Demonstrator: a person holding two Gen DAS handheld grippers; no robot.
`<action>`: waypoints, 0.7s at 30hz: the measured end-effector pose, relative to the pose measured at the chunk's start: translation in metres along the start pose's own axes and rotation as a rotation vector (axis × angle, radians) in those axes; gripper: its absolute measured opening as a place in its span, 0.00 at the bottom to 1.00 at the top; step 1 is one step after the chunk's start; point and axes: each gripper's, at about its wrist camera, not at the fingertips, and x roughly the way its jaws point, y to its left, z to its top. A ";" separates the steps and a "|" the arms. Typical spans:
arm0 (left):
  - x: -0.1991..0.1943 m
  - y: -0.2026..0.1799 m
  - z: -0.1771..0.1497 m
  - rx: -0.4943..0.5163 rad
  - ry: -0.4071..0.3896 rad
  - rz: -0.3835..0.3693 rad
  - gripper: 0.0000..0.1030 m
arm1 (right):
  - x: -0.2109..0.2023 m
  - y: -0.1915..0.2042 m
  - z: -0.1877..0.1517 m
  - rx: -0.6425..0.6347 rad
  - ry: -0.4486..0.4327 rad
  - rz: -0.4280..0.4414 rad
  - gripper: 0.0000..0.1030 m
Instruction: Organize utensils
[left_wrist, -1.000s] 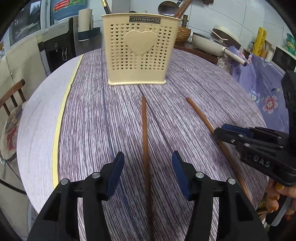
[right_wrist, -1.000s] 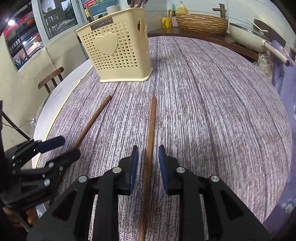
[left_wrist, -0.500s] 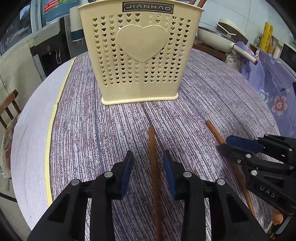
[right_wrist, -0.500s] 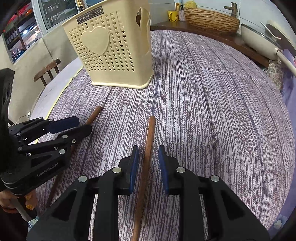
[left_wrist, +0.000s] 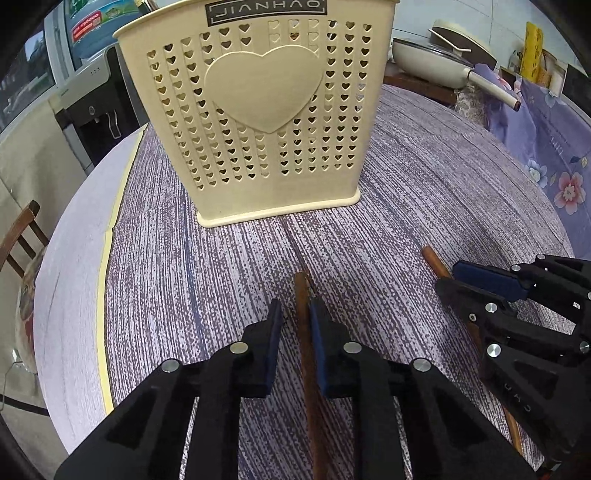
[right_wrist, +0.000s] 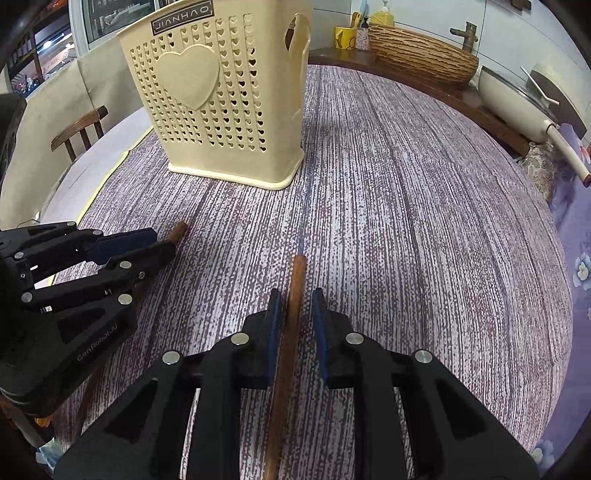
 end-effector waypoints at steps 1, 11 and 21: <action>0.001 0.000 0.000 0.002 0.000 0.003 0.12 | 0.000 0.000 0.000 0.001 -0.002 -0.005 0.13; 0.003 -0.003 0.002 0.014 -0.008 0.027 0.08 | 0.001 0.004 0.001 -0.004 -0.005 -0.009 0.08; 0.002 -0.001 0.000 -0.006 -0.019 0.020 0.08 | -0.004 -0.005 0.000 0.070 -0.036 0.071 0.08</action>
